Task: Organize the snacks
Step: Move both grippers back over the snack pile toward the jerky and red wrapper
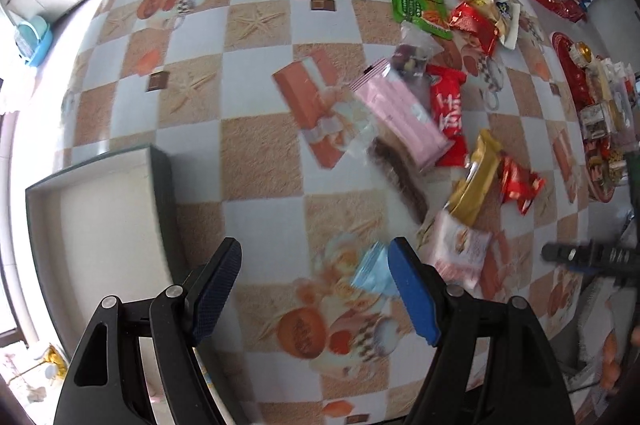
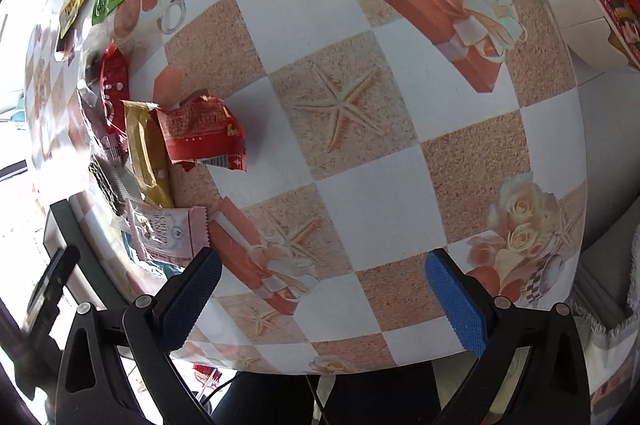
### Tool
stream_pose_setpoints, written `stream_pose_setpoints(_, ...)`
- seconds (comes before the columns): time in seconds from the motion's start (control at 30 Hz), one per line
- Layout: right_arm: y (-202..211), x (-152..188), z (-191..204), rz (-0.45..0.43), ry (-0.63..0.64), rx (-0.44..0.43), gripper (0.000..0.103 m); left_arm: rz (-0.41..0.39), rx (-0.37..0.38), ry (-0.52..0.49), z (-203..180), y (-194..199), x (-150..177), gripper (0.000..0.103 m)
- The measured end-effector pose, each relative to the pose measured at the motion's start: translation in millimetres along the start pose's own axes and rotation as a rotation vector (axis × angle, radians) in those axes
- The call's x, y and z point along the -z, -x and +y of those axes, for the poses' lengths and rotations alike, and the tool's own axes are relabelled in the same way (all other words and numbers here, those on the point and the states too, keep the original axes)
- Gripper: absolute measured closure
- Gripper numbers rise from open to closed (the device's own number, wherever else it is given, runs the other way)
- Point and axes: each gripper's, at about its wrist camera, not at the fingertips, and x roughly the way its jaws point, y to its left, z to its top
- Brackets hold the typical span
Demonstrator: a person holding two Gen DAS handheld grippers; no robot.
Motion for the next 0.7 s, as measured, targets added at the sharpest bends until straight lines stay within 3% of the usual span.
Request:
stream_pose_setpoints(0.33,-9,11,9,0.006,0.036,-0.017,0.001,0.103,0.071,0.156,-13,-49,-32,0.024)
stream_pose_setpoints(0.47,-3,8,16,-0.022,0.090,0.009,0.001,0.138,0.040,0.187,-17,-66,-36,0.024)
stream_pose_setpoints(0.57,1,2,30,-0.041,0.152,0.052,0.001,0.122,-0.023,0.149,-24,-69,-39,0.023)
stream_pose_setpoints(0.7,-1,-13,63,-0.073,0.316,0.125,0.001,0.124,-0.045,0.114,-30,-72,-43,0.023)
